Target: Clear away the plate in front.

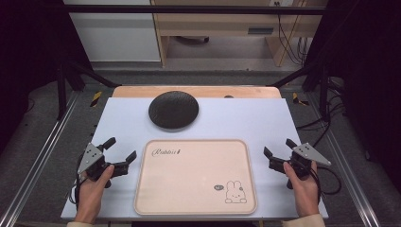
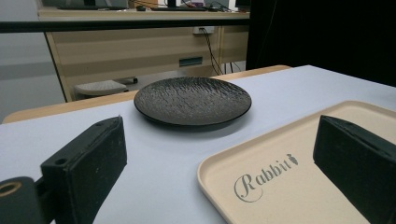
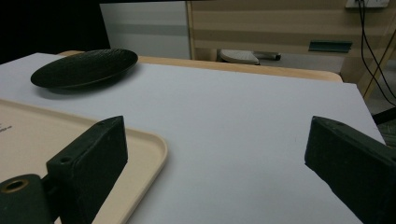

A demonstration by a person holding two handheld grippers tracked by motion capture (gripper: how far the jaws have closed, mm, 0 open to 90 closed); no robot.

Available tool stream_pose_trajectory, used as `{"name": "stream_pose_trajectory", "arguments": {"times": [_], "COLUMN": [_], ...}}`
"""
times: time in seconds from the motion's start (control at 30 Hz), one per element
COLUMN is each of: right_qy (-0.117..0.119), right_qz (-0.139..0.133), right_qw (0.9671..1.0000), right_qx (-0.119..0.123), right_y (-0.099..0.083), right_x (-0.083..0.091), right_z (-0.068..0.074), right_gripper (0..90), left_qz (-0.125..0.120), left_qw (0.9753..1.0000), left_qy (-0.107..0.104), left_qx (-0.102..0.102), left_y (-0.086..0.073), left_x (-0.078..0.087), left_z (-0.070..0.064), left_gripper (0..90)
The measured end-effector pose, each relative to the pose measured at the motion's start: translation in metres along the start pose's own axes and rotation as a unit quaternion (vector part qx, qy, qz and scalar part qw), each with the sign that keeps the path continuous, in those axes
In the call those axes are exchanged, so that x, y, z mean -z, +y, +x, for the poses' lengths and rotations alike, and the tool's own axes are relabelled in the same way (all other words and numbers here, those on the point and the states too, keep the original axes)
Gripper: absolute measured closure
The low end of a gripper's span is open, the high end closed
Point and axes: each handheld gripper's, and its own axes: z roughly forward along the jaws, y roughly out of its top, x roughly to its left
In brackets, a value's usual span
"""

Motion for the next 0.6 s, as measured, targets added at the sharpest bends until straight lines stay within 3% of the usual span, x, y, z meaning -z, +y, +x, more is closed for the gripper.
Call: {"name": "stream_pose_trajectory", "arguments": {"times": [0.27,0.43,0.5,0.53,0.57,0.6], "right_qy": [-0.007,-0.012,-0.013,-0.012,-0.012,-0.011], "right_qz": [-0.001,0.001,0.000,0.001,0.004,0.005], "right_qw": [1.0000,0.9999,0.9999,0.9999,0.9999,0.9999], "right_qx": [0.004,0.005,0.005,0.005,0.003,0.001], "right_y": [-0.001,-0.002,-0.002,-0.002,-0.002,-0.002], "right_x": [0.003,0.005,0.005,0.005,0.005,0.005], "right_z": [-0.002,-0.001,-0.001,-0.001,-0.001,-0.001], "right_gripper": [6.3,7.3,7.6,7.7,8.8,9.1], "left_qz": [0.007,0.027,0.029,0.040,0.057,0.064], "left_qw": [0.9999,0.9980,0.9976,0.9966,0.9931,0.9907], "left_qy": [0.006,0.019,0.018,0.013,0.007,0.005], "left_qx": [-0.009,-0.053,-0.060,-0.071,-0.102,-0.120], "left_y": [0.001,0.006,0.009,0.013,0.019,0.023], "left_x": [0.000,-0.004,-0.006,-0.009,-0.016,-0.020], "left_z": [0.000,0.002,0.003,0.005,0.007,0.007], "left_gripper": [2.6,3.0,3.5,3.5,4.5,4.6]}}
